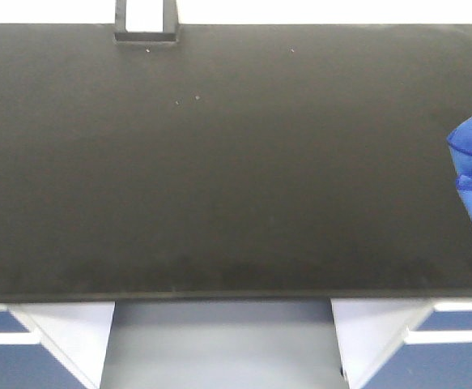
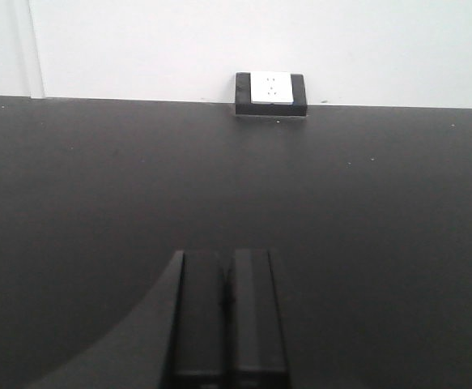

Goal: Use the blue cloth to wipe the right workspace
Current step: 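Carry the cloth in the right gripper as the base drives to another bench, then lower the right gripper with the cloth toward the bench top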

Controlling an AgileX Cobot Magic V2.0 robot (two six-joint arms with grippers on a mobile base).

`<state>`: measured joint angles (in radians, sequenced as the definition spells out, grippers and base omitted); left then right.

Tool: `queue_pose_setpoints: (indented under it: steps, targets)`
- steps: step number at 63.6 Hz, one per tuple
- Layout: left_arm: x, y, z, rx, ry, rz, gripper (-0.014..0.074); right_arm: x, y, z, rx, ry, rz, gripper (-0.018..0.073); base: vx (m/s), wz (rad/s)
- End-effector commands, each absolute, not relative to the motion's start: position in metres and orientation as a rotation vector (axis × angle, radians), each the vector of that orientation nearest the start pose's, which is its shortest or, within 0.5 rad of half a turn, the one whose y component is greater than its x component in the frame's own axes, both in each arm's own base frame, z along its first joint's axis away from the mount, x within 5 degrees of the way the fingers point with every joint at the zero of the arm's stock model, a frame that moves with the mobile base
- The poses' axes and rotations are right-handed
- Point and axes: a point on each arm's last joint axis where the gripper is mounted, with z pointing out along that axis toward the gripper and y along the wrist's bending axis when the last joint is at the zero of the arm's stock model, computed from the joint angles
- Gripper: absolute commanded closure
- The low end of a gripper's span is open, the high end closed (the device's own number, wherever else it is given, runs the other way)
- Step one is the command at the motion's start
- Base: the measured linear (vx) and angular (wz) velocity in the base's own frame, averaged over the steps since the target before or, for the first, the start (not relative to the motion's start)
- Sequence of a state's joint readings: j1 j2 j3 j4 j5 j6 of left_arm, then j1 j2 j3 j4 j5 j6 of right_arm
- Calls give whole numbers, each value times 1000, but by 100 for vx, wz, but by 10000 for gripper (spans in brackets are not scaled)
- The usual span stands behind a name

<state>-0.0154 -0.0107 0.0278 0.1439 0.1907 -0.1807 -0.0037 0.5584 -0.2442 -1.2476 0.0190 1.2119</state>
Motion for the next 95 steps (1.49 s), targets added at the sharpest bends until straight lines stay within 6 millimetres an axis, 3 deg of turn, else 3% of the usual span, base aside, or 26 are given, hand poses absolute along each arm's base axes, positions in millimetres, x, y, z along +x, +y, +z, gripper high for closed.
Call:
queue_pose_setpoints:
  steps: [1, 77, 84, 95]
  targets:
    - [57, 1, 185, -40, 1624, -30, 602, 120, 0, 261, -48, 1763, -39, 559, 22, 10]
    - [57, 1, 185, -40, 1624, -30, 602, 121, 2, 261, -66, 1757, -19, 559, 6, 2]
    - [57, 1, 185, -40, 1624, -30, 602, 126, -7, 253, -2, 1832, -103, 559, 0, 0]
    - [57, 1, 185, -40, 1624, -30, 602, 144, -21, 223, 93, 2071, -259, 559, 0, 0]
